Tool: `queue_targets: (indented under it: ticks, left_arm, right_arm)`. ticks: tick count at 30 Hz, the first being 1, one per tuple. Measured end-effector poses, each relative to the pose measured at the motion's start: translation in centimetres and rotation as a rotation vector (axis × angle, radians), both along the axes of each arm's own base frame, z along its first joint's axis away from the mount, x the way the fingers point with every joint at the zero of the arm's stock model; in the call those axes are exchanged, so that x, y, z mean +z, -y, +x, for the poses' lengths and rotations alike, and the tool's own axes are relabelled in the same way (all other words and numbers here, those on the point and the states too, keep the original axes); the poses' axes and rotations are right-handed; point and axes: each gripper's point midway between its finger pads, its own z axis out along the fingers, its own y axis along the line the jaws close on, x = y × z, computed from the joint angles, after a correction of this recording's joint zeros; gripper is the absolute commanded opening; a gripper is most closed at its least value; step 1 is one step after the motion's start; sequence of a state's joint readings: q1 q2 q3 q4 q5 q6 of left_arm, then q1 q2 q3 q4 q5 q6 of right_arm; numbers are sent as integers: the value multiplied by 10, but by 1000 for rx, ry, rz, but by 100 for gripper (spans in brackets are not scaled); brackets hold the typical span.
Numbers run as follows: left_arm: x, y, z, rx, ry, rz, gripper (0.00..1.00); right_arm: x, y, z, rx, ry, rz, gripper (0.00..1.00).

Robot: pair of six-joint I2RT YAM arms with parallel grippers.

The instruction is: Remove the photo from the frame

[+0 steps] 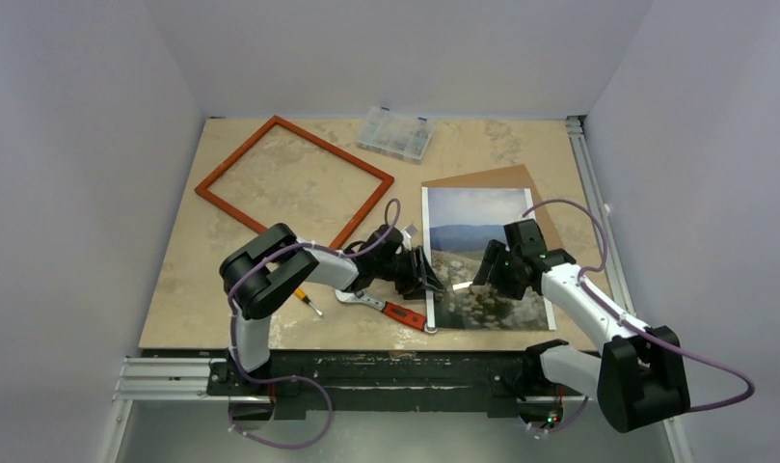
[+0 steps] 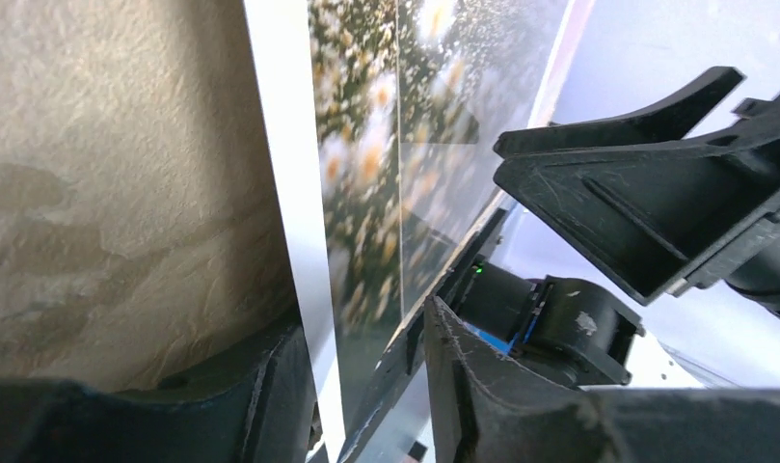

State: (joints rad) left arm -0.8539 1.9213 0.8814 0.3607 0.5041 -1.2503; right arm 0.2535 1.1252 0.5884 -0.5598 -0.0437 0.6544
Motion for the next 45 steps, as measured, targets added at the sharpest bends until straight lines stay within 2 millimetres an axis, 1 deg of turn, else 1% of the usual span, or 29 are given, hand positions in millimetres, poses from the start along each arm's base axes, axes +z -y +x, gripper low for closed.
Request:
queue_targets:
  ticks: [2,6,9,10,12,16,20,23,29,31,33,34,36,38,40,41,44,45]
  left_arm:
    - [-1,-1,-1,28,4,-50,36]
    - [0,1,3,57,14,-95,27]
    - [5,4,7,69,35,-116,18]
    - [5,5,8,71,39,-116,14]
    - [3,4,10,69,47,-101,0]
    - [1,1,12,71,62,-54,0]
    - [9,-3,13,64,76,-5,0]
    - [23,-6,14,56,83,38,0]
    - [54,-7,16,38,69,108,0]
    - [56,-8,15,32,64,124,0]
    - [55,-11,13,26,48,147,0]
    - [53,-13,11,23,40,159,0]
    - [49,-17,8,20,22,181,0]
    - [47,-19,5,17,10,197,0]
    - [46,-21,4,12,5,208,0]
    - [45,-22,3,8,4,213,0]
    - [48,-20,4,-1,5,212,0]
    - [49,-19,4,-5,5,210,0]
  right_arm:
    - [0,0,0,0,0,0,61]
    - [0,0,0,0,0,0,61]
    - [-1,-1,0,2,-3,0,61]
    - [-1,-1,0,2,-4,0,61]
    - [-1,-1,0,2,-4,-1,62]
    - [-1,0,-1,1,-8,-4,66]
    - [1,2,-1,-1,-4,-13,72]
    - [4,5,2,-9,10,-31,78]
    - [6,7,7,-17,28,-41,82]
    - [7,8,10,-22,29,-51,87]
    - [9,11,16,-31,33,-73,96]
    - [11,14,21,-41,36,-91,98]
    - [18,21,33,-68,52,-108,99]
    - [23,32,45,-107,74,-110,99]
    - [28,50,56,-173,95,-98,99]
    - [29,66,61,-223,101,-102,99]
    - [27,96,72,-302,92,-118,99]
    - [24,102,75,-315,85,-122,99]
